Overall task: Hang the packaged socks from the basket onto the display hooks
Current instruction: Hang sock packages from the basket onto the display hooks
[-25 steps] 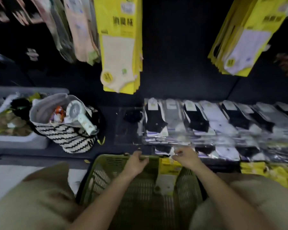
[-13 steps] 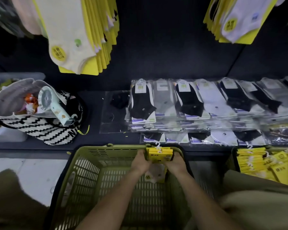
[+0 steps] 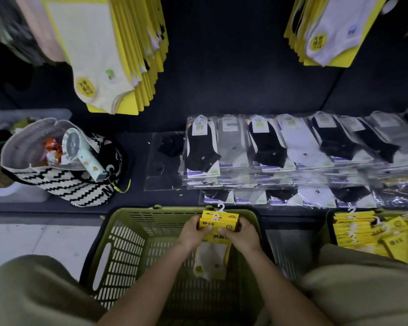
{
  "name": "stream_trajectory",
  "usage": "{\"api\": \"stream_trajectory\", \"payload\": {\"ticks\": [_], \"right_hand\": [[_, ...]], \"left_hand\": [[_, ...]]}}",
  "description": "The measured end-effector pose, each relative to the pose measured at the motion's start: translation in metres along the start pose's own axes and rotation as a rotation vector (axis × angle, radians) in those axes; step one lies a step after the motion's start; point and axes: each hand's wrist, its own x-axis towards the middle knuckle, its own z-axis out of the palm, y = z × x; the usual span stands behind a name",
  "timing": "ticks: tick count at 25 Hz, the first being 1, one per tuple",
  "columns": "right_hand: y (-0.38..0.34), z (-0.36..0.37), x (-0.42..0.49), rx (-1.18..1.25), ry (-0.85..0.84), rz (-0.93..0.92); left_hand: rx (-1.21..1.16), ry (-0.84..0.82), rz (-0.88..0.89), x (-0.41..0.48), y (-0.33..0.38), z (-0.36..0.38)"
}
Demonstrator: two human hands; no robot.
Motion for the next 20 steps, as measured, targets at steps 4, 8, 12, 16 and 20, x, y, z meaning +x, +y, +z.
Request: {"api": "stream_trajectory", "payload": {"ticks": [4,8,12,16,20], "right_hand": [[-0.047,-0.006,-0.012,0.103,0.024,-0.163],[-0.102,-0.005,-0.031,0.284,0.054,-0.290],[-0.146,-0.018,-0.054,0.322,-0.015,-0.436],[-0.196,-0.040,-0.073,0.267,-0.049,-0.505],[-0.257,-0.054,-0.091,0.106,0.026,-0.782]], "left_hand": [[-0.276,0.011,0.133,-0.023,0.019,-0.034],[-0.458,0.066,0.280,-0.045,0.048,-0.083],[-0.541,0.008,0.369,-0.068,0.071,-0.125],[-0.587,-0.005,0.506,-0.090,0.099,-0.156],[-0.656,0.132,0.566,-0.102,0.132,-0.187]]}}
